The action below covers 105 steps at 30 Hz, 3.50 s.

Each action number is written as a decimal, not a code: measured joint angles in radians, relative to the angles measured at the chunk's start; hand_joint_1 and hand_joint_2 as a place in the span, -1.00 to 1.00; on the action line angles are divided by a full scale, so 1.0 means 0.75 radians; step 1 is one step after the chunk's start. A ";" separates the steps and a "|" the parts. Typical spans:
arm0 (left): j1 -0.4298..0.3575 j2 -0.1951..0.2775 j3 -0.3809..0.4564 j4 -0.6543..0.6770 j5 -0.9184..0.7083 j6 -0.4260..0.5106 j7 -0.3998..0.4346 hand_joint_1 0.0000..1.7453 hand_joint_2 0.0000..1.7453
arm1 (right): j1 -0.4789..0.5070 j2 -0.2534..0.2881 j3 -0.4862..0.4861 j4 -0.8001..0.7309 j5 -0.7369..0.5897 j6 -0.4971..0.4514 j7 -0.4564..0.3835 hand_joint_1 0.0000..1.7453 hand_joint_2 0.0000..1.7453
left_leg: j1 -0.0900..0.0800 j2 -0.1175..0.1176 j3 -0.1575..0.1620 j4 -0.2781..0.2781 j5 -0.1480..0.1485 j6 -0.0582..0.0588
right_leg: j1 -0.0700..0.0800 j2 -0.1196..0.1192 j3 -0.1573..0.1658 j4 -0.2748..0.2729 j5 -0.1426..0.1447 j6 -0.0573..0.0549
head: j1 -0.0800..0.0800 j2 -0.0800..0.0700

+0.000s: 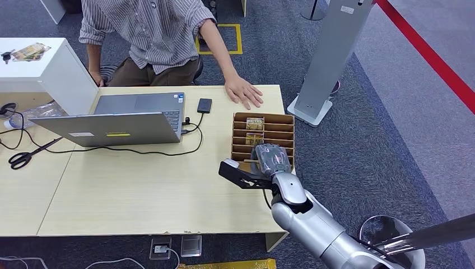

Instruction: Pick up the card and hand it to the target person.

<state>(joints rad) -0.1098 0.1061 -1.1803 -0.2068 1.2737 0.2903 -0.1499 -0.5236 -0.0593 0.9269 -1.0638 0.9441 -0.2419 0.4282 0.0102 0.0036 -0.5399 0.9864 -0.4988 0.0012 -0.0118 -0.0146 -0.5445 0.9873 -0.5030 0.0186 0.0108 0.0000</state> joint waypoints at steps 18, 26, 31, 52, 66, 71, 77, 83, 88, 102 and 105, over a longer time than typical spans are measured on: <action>-0.001 0.000 -0.001 0.000 0.000 0.000 -0.001 -1.00 -1.00 | -0.005 0.010 0.000 0.014 -0.011 -0.001 -0.001 1.00 1.00 | 0.000 0.000 0.000 0.000 0.000 0.000 | 0.000 0.000 0.000 0.000 0.000 0.000 | 0.000 0.000; -0.001 0.000 -0.014 0.000 -0.019 0.009 -0.002 -1.00 -1.00 | -0.008 0.008 -0.002 0.015 -0.029 -0.004 0.008 1.00 1.00 | 0.000 0.000 0.000 0.000 0.000 0.000 | 0.000 0.000 0.000 0.000 0.000 0.000 | 0.000 0.000; -0.001 0.000 -0.021 0.000 -0.012 -0.008 -0.008 -1.00 -1.00 | -0.008 0.006 -0.005 0.015 -0.026 -0.018 0.017 1.00 1.00 | 0.000 0.000 0.000 0.000 0.000 0.000 | 0.000 0.000 0.000 0.000 0.000 0.000 | 0.000 0.000; 0.005 0.015 -0.019 0.000 0.031 0.004 -0.009 -1.00 -1.00 | -0.096 -0.199 -0.144 -0.678 -0.384 0.251 0.020 1.00 1.00 | 0.000 0.000 0.000 0.000 0.000 0.000 | 0.000 0.001 -0.001 0.000 0.000 0.000 | 0.000 0.000; 0.000 0.011 -0.020 0.000 0.017 -0.008 -0.028 -1.00 -1.00 | -0.054 -0.124 -0.142 -0.576 -0.607 -0.320 -0.575 1.00 1.00 | 0.000 0.000 -0.001 0.000 0.000 0.000 | 0.000 0.000 -0.001 0.000 0.000 0.000 | 0.001 0.000; 0.000 0.011 -0.020 0.000 0.016 -0.001 -0.028 -1.00 -1.00 | -0.046 -0.099 -0.134 -0.492 -0.677 -0.357 -0.598 1.00 1.00 | 0.000 0.000 -0.002 0.000 0.000 0.000 | 0.000 0.000 -0.001 0.000 0.000 0.000 | 0.001 0.000; 0.001 0.011 -0.020 0.000 0.016 0.002 -0.027 -1.00 -1.00 | -0.038 -0.090 -0.129 -0.442 -0.713 -0.362 -0.597 1.00 1.00 | 0.000 0.000 -0.002 0.000 0.000 0.000 | 0.000 0.000 -0.001 0.000 0.000 0.000 | 0.001 0.000; 0.001 0.011 -0.020 0.000 0.016 0.005 -0.027 -1.00 -1.00 | -0.036 -0.089 -0.125 -0.414 -0.715 -0.364 -0.596 1.00 1.00 | 0.000 0.000 -0.001 0.000 0.000 0.000 | 0.000 0.000 -0.002 0.000 0.000 0.000 | 0.001 0.000; 0.001 0.011 -0.021 0.000 0.016 0.012 -0.022 -1.00 -1.00 | -0.032 -0.090 -0.117 -0.398 -0.724 -0.372 -0.583 1.00 1.00 | 0.000 0.000 -0.001 0.000 0.000 0.000 | 0.000 0.000 -0.002 0.000 0.000 0.000 | 0.001 0.000; 0.001 0.010 -0.020 0.000 0.017 0.016 -0.030 -1.00 -1.00 | -0.032 -0.090 -0.100 -0.361 -0.762 -0.361 -0.588 1.00 1.00 | 0.000 0.000 -0.002 0.000 0.000 0.000 | 0.000 0.000 -0.002 0.000 0.000 0.000 | 0.001 0.000; 0.001 0.010 -0.020 0.000 0.017 0.022 -0.028 -1.00 0.50 | -0.032 -0.090 -0.096 -0.355 -0.774 -0.353 -0.588 -0.50 1.00 | 0.000 0.000 -0.002 0.000 0.000 0.000 | 0.000 0.000 -0.002 0.000 0.000 0.000 | 0.001 0.000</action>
<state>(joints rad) -0.1091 0.1137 -1.1952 -0.2068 1.2866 0.3065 -0.1713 -0.5476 -0.1266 0.8551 -1.3298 0.3634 -0.5064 -0.0125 0.0102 0.0036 -0.5411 0.9866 -0.4988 0.0012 -0.0118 -0.0146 -0.5457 0.9874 -0.5030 0.0186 0.0115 0.0001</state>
